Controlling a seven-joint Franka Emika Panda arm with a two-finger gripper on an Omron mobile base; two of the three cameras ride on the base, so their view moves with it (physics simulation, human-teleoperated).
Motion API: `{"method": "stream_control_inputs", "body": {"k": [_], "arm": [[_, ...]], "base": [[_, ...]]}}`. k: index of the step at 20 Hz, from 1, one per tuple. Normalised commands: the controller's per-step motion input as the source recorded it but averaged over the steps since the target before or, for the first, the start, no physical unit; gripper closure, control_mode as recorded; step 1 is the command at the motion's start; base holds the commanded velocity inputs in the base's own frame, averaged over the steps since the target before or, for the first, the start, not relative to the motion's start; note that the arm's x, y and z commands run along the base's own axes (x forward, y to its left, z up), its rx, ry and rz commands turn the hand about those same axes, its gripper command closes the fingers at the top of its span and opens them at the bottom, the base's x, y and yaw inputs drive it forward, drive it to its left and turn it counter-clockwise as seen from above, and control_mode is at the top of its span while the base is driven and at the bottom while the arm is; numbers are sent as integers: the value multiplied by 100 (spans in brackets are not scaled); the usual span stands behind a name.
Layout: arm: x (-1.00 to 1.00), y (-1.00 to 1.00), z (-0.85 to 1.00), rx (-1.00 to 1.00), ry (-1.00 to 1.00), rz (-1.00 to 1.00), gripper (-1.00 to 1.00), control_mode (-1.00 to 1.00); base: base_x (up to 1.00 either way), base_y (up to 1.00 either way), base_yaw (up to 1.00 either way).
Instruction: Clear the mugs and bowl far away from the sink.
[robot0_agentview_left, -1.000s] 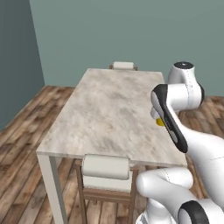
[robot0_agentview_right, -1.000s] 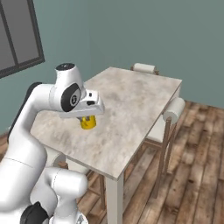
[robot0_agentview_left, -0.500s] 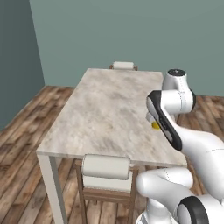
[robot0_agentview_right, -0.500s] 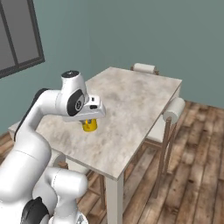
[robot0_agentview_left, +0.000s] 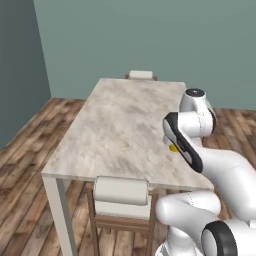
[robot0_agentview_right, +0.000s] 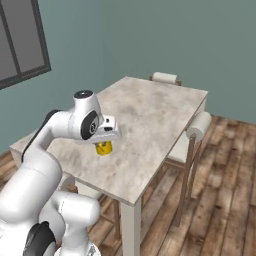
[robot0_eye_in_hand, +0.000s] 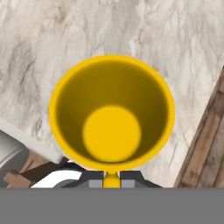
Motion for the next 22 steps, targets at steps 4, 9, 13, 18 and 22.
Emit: {"method": "stream_control_inputs", "body": {"k": [4, 9, 13, 18, 22], "arm": [[18, 0, -30, 0, -4, 0, 100, -100], [14, 1, -29, 1, -8, 0, 100, -100], [26, 0, -33, 3, -6, 0, 100, -100], [31, 0, -22, 9, -2, 0, 100, -100], [35, 0, -22, 11, 0, 0, 100, -100]], "base": [[0, 0, 0], [0, 0, 0], [0, 0, 0], [0, 0, 0], [0, 0, 0]]}}
